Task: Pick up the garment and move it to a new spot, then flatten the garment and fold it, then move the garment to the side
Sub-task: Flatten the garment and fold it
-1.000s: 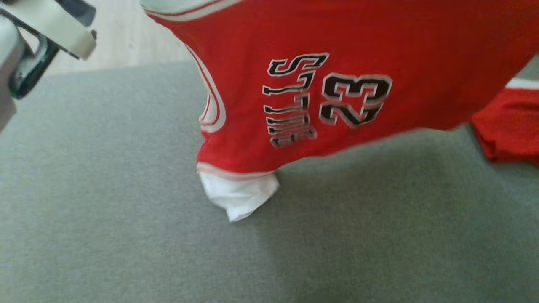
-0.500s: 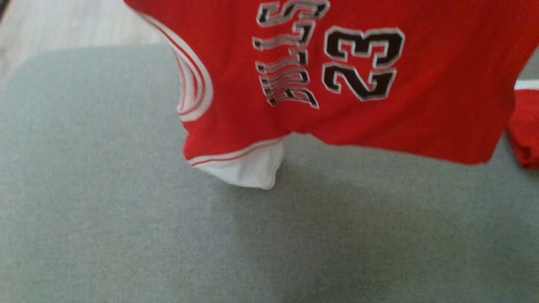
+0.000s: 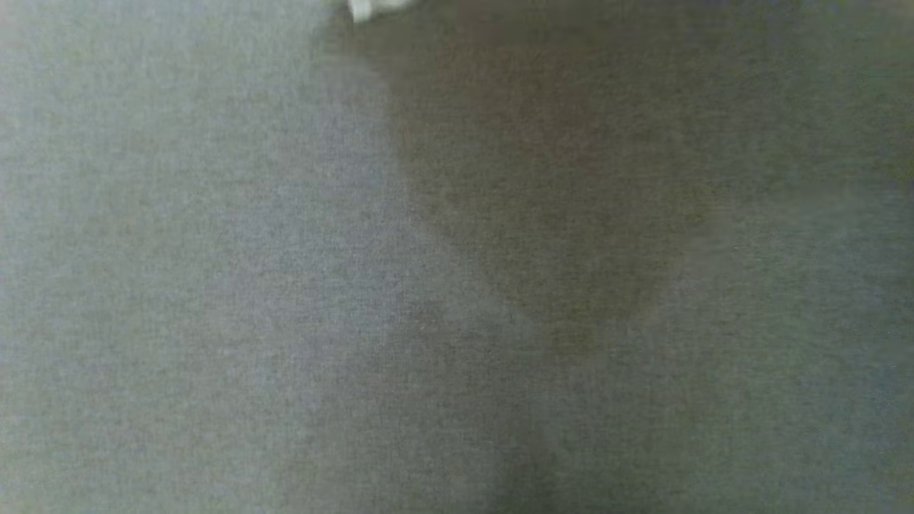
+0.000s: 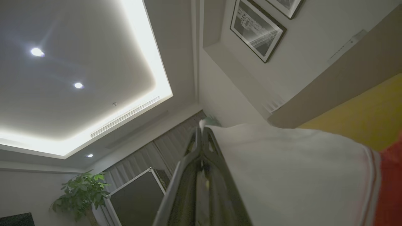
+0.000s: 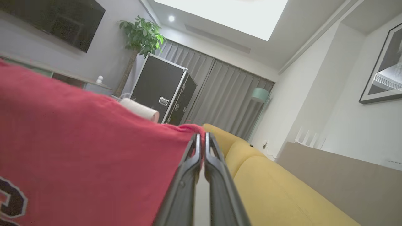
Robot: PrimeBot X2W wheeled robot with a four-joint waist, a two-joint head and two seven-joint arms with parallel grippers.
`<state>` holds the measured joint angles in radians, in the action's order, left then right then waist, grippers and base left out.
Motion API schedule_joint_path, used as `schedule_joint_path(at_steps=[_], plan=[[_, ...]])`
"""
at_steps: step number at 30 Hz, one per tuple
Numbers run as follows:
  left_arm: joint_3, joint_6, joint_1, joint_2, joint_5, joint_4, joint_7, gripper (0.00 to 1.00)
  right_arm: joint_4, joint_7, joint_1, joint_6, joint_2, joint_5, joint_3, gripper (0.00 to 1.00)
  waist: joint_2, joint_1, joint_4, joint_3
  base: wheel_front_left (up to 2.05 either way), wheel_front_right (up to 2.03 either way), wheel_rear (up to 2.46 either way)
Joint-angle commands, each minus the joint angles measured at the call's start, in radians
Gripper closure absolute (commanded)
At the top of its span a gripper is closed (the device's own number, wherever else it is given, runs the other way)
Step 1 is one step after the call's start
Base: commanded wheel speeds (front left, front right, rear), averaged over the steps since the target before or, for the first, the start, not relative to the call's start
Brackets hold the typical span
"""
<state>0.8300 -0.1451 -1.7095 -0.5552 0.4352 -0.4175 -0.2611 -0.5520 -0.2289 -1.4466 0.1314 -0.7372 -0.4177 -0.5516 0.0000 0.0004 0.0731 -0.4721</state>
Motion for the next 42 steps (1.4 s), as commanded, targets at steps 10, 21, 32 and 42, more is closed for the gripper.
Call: schedule_joint_path(at_steps=[10, 21, 32, 42], plan=[[-0.175, 0.098, 0.397, -0.009, -0.066, 0.156, -0.001, 1.00, -0.055, -0.032, 0.210, -0.001, -0.020, -0.057, -0.047, 1.00, 0.0000, -0.0004, 0.051, -0.008, 0.00, 0.00, 0.00], [-0.224, 0.169, 1.022, -0.048, -0.077, 0.305, -0.001, 1.00, 0.112, -0.033, 0.789, -0.001, -0.039, -0.123, 0.077, 1.00, 0.0000, -0.0004, 0.026, 0.198, 0.00, 0.00, 0.00], [-0.214, 0.147, 1.452, -0.058, -0.039, 0.371, -0.001, 1.00, 0.264, -0.033, 1.203, -0.001, -0.014, -0.120, 0.147, 1.00, 0.0000, -0.0004, -0.019, 0.309, 0.00, 0.00, 0.00], [-0.226, 0.099, 1.688, -0.069, -0.012, 0.452, -0.001, 1.00, 0.334, -0.022, 1.409, -0.001, 0.020, -0.101, 0.214, 1.00, 0.0000, -0.0004, -0.024, 0.351, 0.00, 0.00, 0.00]])
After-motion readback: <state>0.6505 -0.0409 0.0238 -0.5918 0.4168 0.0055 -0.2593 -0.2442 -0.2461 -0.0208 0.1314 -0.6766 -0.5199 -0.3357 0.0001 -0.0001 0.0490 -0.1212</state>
